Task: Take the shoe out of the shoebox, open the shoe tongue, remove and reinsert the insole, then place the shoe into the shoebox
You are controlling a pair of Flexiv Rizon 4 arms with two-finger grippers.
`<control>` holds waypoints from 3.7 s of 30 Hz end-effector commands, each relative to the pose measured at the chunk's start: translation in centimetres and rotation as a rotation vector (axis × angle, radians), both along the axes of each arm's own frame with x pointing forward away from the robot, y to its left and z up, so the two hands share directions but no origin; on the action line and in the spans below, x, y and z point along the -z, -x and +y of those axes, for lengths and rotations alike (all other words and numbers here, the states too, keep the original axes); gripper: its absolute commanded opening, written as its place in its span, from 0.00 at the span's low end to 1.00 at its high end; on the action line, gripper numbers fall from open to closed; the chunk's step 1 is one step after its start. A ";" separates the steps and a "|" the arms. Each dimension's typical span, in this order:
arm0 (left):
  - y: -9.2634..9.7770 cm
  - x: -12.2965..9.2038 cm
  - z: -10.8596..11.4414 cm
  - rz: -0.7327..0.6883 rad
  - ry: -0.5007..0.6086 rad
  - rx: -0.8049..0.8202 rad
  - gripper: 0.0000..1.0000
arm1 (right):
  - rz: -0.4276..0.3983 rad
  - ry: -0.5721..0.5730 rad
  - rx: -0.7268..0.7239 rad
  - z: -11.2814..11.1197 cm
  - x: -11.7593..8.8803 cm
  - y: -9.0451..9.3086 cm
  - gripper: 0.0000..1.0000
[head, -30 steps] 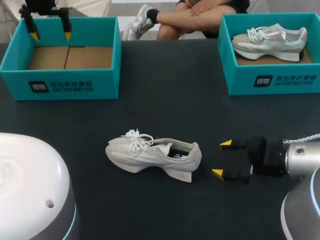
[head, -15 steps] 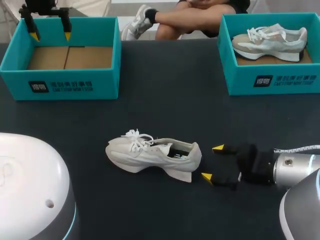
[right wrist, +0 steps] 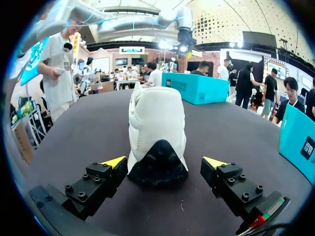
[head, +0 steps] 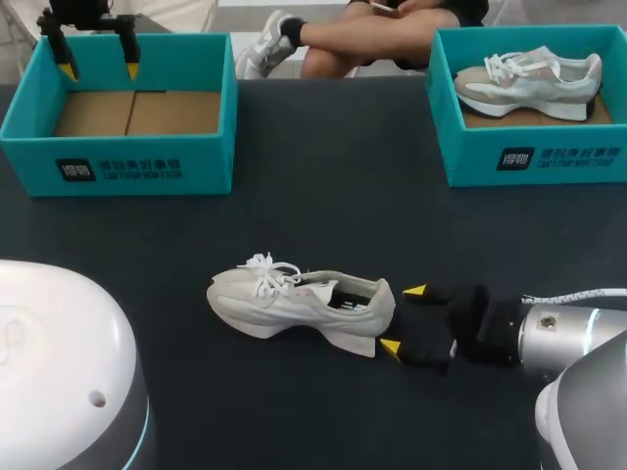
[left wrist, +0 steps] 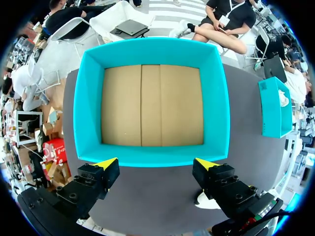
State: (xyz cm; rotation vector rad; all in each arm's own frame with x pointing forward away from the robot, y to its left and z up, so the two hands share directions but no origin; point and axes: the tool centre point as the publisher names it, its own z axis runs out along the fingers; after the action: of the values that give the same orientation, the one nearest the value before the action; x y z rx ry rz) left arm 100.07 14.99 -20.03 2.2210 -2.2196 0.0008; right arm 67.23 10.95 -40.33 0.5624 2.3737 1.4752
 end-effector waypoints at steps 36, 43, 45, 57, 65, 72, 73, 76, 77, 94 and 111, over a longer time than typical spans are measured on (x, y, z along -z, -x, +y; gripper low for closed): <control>0.0 0.0 0.0 0.000 -0.001 0.000 1.00 | 0.035 -0.009 -0.068 5.8 0.7 -1.3 0.22; 0.0 0.0 0.0 0.000 -0.001 0.000 1.00 | 0.035 -0.012 -0.077 5.8 0.6 -1.5 0.00; 0.0 0.0 0.0 0.000 -0.001 0.000 1.00 | 0.037 -0.012 -0.107 5.5 0.3 -1.7 0.00; 0.0 0.0 0.0 0.000 -0.001 0.000 1.00 | 0.072 0.042 -0.280 3.6 -0.4 -2.9 0.00; 0.0 0.0 0.0 0.000 -0.001 0.000 1.00 | 0.064 0.052 -0.349 3.0 0.1 -3.6 0.00; 0.0 0.0 0.0 0.000 -0.001 0.000 1.00 | 0.048 0.070 -0.363 2.2 0.1 -4.1 0.00; 0.0 0.0 0.0 0.000 -0.001 0.000 1.00 | 0.046 0.081 -0.369 2.1 0.0 -4.2 0.00; 0.0 0.0 0.0 0.000 -0.001 0.000 1.00 | 0.046 0.081 -0.369 1.9 0.0 -4.3 0.00; 0.0 0.0 0.0 0.000 -0.001 0.000 1.00 | 0.047 0.082 -0.370 1.9 0.0 -4.3 0.00; 0.0 0.0 0.0 0.000 -0.001 0.000 1.00 | 0.060 0.080 -0.372 2.0 1.5 -4.3 0.00; 0.0 0.0 0.0 0.000 -0.001 0.000 1.00 | 0.060 0.080 -0.372 2.0 1.5 -4.3 0.00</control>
State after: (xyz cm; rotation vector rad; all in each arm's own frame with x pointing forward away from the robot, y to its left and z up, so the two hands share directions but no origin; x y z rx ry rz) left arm 100.07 14.99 -20.03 2.2210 -2.2197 0.0008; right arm 71.46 12.61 -41.25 0.1460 2.6764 1.5214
